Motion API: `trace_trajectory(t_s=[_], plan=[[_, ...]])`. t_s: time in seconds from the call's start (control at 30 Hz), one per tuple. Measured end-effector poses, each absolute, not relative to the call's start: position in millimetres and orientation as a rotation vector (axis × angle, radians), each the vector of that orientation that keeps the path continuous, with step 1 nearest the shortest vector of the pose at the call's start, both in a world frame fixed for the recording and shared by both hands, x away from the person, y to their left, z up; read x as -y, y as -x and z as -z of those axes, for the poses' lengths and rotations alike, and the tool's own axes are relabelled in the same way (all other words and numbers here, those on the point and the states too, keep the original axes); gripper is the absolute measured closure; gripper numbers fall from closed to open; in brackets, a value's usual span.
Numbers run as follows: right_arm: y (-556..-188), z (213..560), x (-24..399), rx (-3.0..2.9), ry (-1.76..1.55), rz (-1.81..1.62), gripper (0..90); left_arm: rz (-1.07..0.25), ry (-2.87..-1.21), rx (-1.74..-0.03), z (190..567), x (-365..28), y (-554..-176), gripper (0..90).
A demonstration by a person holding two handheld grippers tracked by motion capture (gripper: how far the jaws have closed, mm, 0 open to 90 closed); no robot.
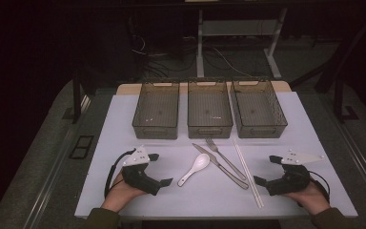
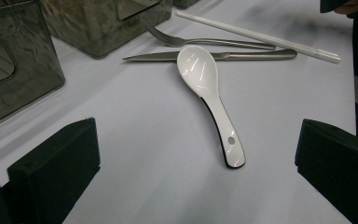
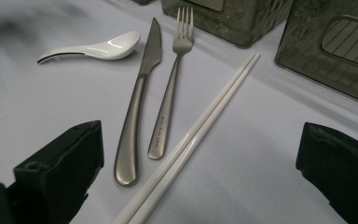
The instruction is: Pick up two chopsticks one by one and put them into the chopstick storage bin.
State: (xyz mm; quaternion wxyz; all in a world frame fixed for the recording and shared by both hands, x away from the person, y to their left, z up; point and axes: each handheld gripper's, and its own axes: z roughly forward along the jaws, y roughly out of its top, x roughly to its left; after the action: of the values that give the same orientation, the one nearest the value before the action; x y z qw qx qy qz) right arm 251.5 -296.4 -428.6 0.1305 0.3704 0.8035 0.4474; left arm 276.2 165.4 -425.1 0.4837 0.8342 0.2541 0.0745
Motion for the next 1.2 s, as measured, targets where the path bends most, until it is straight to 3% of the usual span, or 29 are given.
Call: trace_trajectory(t_s=[0.3, 0.33, 0.57, 0.63, 1.2], plan=[[-250, 426, 300, -2.351, -1.097, -1.278, 1.0, -0.176, -2.040, -0.618, 425, -165, -276, 0.0], [-249, 424, 300, -2.369, -1.092, -1.277, 5.5, -0.178, -2.036, -0.623, 425, -164, -276, 0.0], [-240, 424, 293, -2.416, -1.117, -1.196, 6.9, -0.178, -2.034, -0.624, 425, -165, -272, 0.0], [-238, 424, 291, -2.430, -1.106, -1.182, 13.9, -0.175, -2.033, -0.624, 425, -165, -272, 0.0], [-229, 434, 274, -2.578, -1.098, -1.019, 35.5, -0.163, -2.034, -0.627, 425, -164, -273, 0.0]])
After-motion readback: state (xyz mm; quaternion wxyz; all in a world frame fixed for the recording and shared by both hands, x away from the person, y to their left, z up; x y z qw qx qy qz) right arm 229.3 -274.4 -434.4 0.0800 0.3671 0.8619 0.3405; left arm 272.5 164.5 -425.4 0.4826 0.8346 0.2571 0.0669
